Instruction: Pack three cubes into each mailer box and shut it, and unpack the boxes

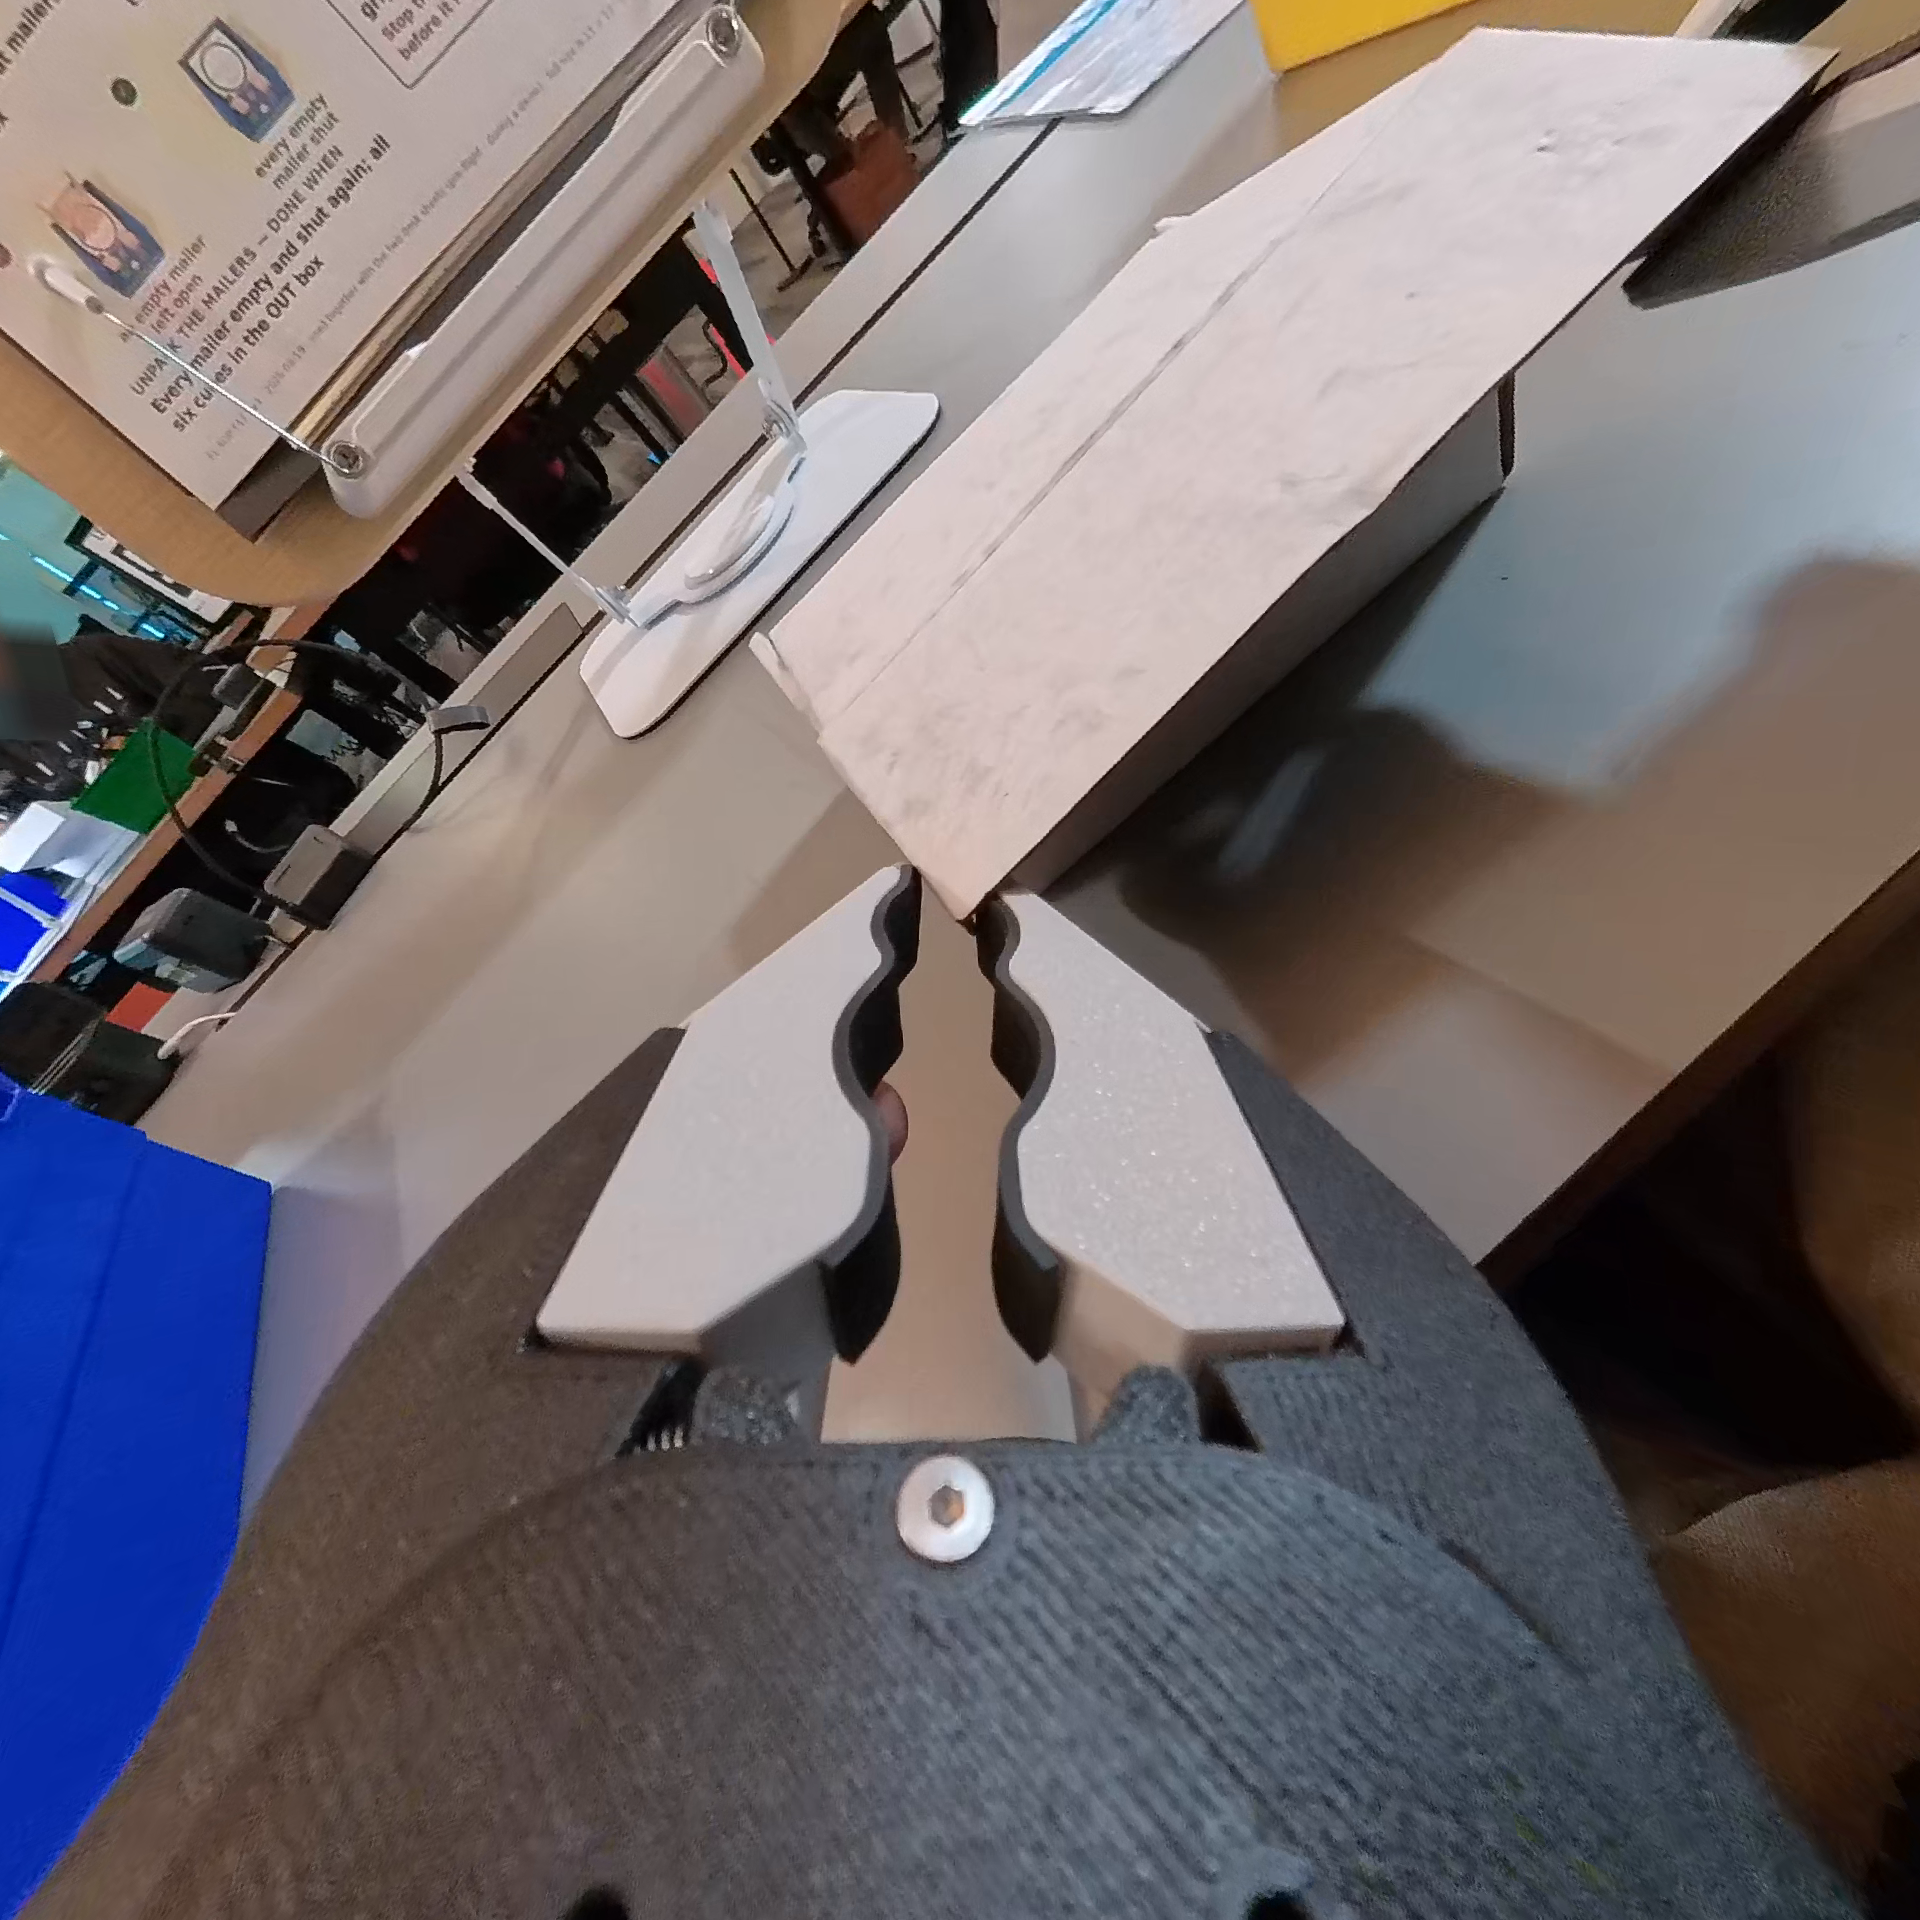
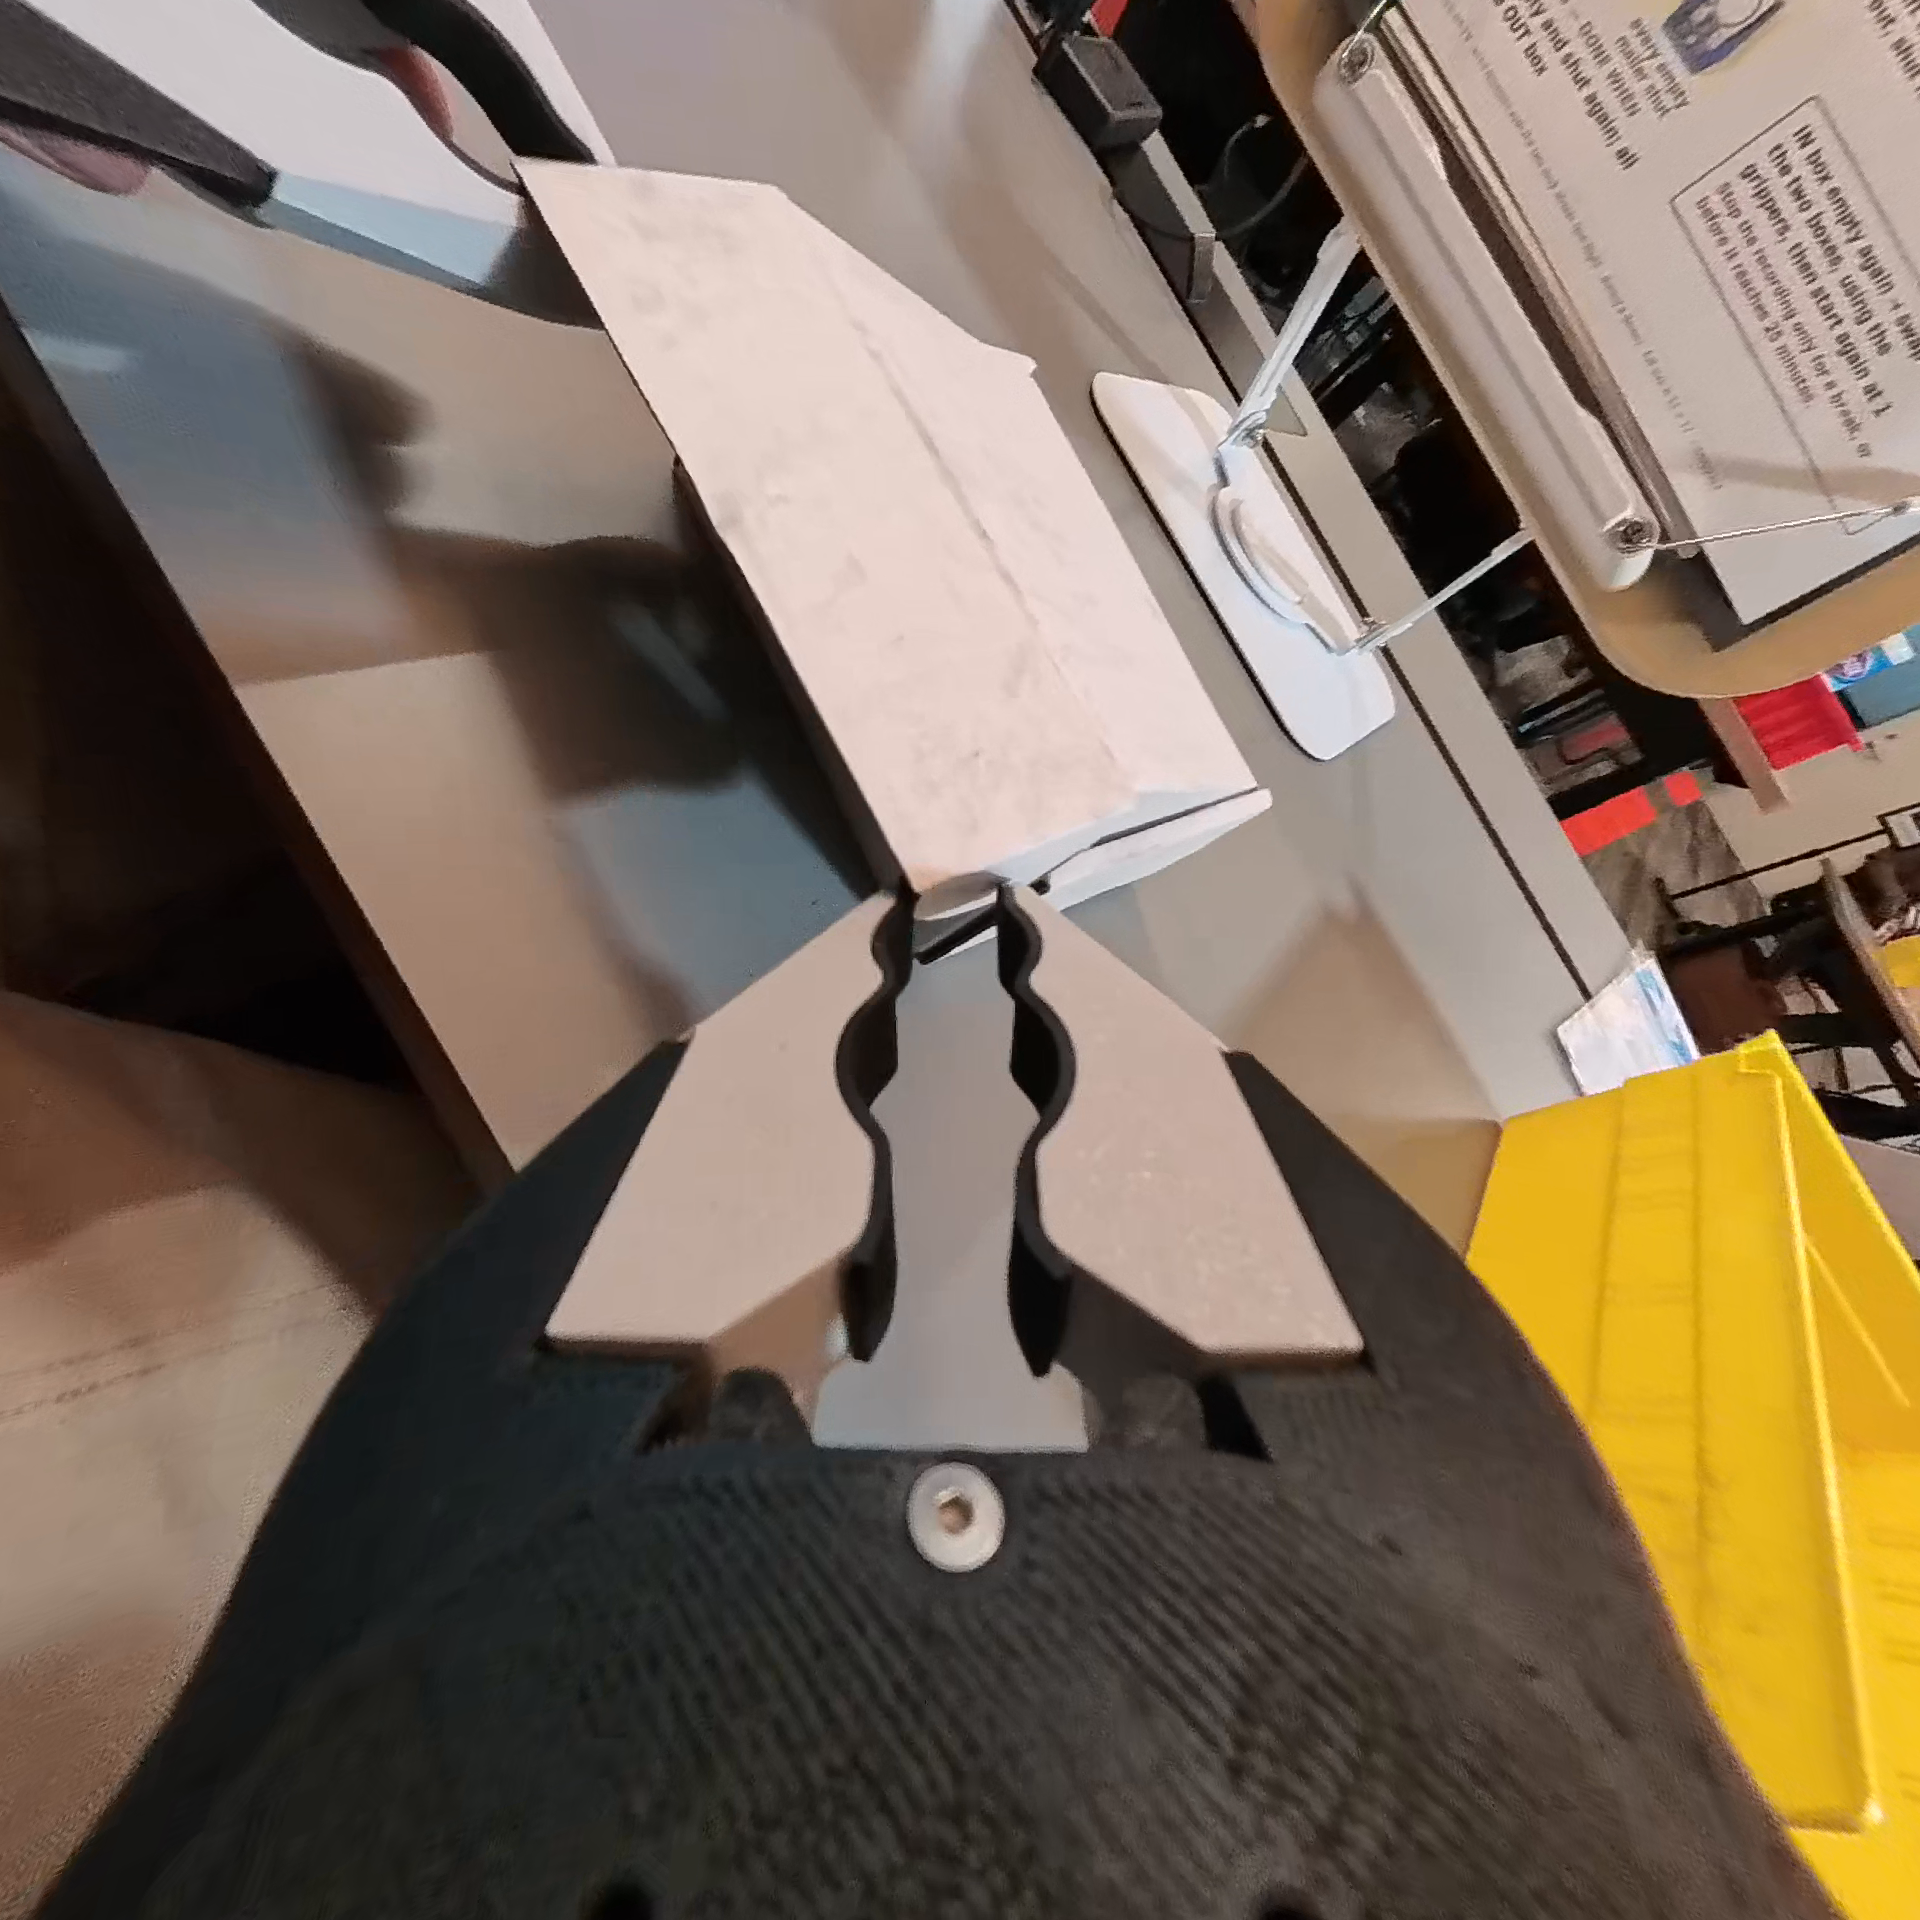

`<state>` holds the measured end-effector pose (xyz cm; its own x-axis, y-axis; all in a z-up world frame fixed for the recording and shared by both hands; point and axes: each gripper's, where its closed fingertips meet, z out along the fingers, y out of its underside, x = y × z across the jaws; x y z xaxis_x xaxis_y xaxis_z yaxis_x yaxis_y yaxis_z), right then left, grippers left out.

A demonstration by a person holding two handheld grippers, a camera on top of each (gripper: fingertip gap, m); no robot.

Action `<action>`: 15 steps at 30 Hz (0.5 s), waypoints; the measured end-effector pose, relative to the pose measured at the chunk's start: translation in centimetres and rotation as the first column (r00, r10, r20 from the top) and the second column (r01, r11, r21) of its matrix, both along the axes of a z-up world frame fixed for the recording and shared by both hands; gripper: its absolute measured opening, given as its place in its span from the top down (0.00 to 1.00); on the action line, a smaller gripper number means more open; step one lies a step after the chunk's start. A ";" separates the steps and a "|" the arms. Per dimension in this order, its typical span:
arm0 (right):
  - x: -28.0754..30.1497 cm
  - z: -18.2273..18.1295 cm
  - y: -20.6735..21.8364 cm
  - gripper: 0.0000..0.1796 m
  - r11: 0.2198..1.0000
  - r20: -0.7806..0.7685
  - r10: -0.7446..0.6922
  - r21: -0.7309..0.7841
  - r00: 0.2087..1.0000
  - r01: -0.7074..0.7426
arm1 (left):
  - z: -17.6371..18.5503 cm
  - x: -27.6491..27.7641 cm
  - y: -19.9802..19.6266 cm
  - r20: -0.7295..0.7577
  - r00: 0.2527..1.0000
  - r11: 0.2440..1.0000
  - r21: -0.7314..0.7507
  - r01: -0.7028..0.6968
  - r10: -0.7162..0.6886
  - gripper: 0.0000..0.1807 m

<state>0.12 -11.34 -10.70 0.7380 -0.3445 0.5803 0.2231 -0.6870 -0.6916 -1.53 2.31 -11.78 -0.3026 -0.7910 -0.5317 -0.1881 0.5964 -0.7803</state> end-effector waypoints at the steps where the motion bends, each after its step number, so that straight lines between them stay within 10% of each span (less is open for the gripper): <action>1: 0.0 0.1 0.0 0.92 1.000 -0.001 -0.001 0.002 1.000 0.001 | 0.0 0.0 0.0 0.000 1.000 1.000 -0.001 0.000 0.000 0.95; 15: -0.5 -1.0 -0.5 0.95 0.995 -0.075 -0.010 -0.101 0.997 0.002 | -0.1 -0.1 -0.3 0.002 1.000 1.000 0.012 0.014 -0.014 0.96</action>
